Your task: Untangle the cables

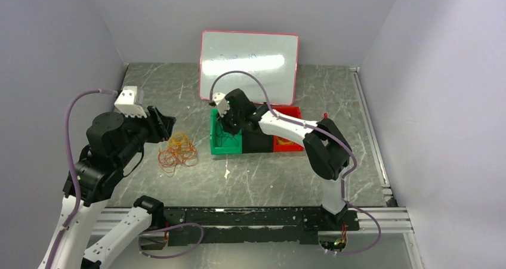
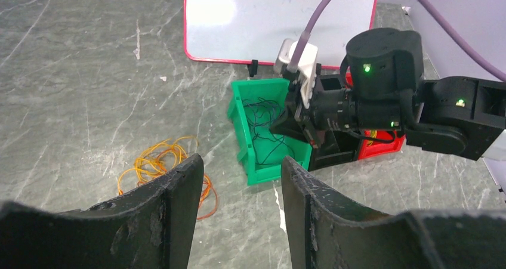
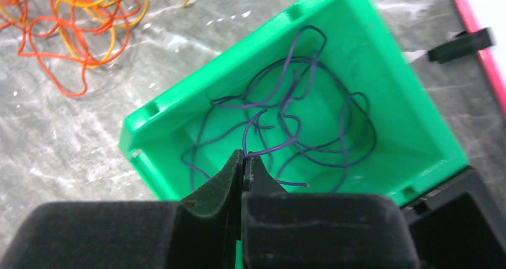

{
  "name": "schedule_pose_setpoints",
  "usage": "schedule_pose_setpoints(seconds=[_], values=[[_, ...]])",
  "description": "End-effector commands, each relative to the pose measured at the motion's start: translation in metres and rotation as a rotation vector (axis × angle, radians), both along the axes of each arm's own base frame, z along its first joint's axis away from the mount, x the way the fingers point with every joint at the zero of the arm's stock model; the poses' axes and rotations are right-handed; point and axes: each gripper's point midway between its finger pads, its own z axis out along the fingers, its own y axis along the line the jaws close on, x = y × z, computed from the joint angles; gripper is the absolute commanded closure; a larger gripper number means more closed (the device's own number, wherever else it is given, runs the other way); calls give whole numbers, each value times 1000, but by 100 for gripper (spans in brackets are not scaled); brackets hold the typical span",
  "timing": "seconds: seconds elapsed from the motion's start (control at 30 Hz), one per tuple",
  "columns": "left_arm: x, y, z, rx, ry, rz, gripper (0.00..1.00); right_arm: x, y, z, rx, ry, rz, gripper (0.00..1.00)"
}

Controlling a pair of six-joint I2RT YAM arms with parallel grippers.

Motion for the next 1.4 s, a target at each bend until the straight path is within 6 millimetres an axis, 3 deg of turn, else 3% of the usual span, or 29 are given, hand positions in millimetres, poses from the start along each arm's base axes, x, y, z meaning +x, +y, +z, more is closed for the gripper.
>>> schedule_pose_setpoints(seconds=[0.0, 0.13, 0.27, 0.4, 0.7, 0.8, 1.37], values=[[-3, -2, 3, -7, -12, -16, 45, -17, 4, -17, -64, 25, 53, 100], [-3, -2, 2, -7, -9, -18, 45, -31, 8, -23, -58, 85, 105, 100], [-3, -3, 3, -9, -13, -21, 45, -27, 4, -27, -79, 70, 78, 99], [-2, -4, 4, -8, -13, -23, 44, -14, 2, -22, -84, 24, 29, 88], [1, -5, -5, -3, 5, -21, 43, -1, 9, 25, -4, -66, -3, 52], [3, -8, -15, -9, 26, -30, 44, -2, 6, 39, 17, -93, -16, 46], [16, -12, -69, -1, 169, 10, 43, -11, -26, 103, 171, -204, -168, 42]])
